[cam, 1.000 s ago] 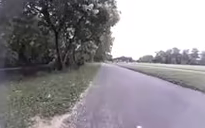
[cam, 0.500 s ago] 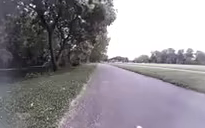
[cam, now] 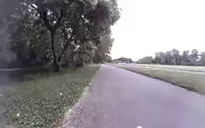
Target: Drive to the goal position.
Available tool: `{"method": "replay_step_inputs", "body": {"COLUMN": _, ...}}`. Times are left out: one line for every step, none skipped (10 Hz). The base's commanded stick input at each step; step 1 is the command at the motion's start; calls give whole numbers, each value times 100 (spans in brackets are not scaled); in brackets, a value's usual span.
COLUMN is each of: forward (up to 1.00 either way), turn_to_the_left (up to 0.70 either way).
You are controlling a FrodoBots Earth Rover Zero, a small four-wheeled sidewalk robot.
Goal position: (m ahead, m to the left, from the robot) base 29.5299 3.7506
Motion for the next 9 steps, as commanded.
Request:
{"method": "replay_step_inputs", "body": {"forward": 70, "turn_to_the_left": -1}}
{"method": "replay_step_inputs", "body": {"forward": 70, "turn_to_the_left": 0}}
{"method": "replay_step_inputs", "body": {"forward": 70, "turn_to_the_left": -1}}
{"method": "replay_step_inputs", "body": {"forward": 70, "turn_to_the_left": -1}}
{"method": "replay_step_inputs", "body": {"forward": 70, "turn_to_the_left": -1}}
{"method": "replay_step_inputs", "body": {"forward": 70, "turn_to_the_left": -1}}
{"method": "replay_step_inputs", "body": {"forward": 70, "turn_to_the_left": -1}}
{"method": "replay_step_inputs", "body": {"forward": 70, "turn_to_the_left": -1}}
{"method": "replay_step_inputs", "body": {"forward": 70, "turn_to_the_left": -1}}
